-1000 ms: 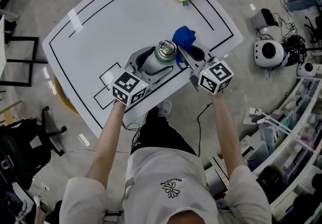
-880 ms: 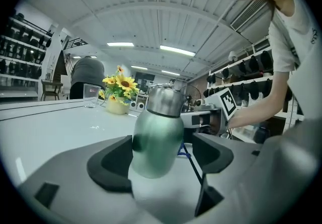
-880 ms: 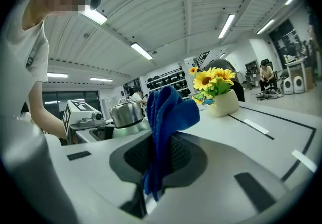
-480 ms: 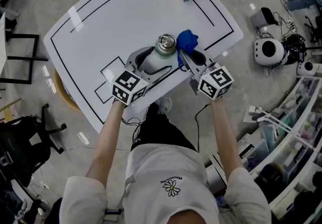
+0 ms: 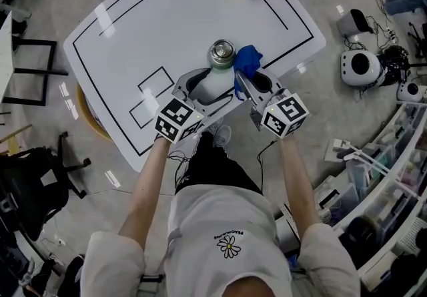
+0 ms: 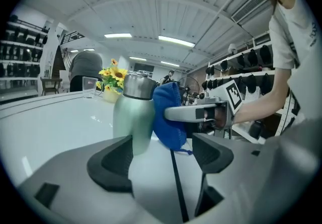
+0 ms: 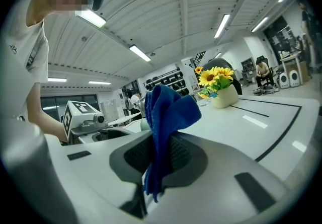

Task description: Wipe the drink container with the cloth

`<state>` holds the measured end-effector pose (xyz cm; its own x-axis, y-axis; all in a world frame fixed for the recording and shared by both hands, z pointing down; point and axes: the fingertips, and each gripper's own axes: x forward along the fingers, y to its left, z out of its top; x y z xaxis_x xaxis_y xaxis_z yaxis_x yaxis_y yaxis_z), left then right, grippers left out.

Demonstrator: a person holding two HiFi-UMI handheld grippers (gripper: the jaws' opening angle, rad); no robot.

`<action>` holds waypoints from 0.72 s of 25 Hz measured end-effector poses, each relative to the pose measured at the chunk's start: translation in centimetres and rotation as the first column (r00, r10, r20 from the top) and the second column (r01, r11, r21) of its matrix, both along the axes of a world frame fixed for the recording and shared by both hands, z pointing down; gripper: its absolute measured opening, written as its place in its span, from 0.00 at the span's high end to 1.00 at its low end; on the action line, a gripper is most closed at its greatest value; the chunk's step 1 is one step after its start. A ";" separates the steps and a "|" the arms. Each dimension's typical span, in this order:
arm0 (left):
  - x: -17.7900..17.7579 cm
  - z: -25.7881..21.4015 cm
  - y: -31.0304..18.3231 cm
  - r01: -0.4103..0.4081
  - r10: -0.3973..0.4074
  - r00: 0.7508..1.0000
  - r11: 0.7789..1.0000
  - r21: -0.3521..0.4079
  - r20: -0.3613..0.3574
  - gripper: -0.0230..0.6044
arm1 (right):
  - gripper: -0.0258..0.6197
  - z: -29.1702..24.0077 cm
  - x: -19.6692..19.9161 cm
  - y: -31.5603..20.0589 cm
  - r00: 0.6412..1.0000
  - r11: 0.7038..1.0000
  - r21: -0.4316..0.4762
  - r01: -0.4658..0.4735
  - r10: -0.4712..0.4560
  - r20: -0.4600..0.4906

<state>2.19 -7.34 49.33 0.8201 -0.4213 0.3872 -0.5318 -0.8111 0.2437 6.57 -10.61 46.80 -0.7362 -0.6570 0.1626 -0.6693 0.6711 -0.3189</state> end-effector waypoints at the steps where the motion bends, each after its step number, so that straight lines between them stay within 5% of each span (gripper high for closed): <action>1: -0.3 0.0 -0.2 0.016 -0.016 1.000 1.000 0.009 0.003 0.39 | 0.90 0.0 0.0 0.0 1.000 1.000 -0.001 -0.001 0.001 0.000; 6: -2.6 -0.5 -3.5 0.119 -0.118 0.993 0.992 0.034 -0.027 0.38 | 0.90 0.1 0.1 -0.2 1.000 1.000 0.003 0.010 -0.010 -0.019; 18: 0.3 0.3 -5.5 -0.023 0.020 0.999 0.998 0.058 0.050 0.37 | 0.90 0.1 0.6 -2.3 0.999 1.000 0.015 -0.019 0.020 -0.042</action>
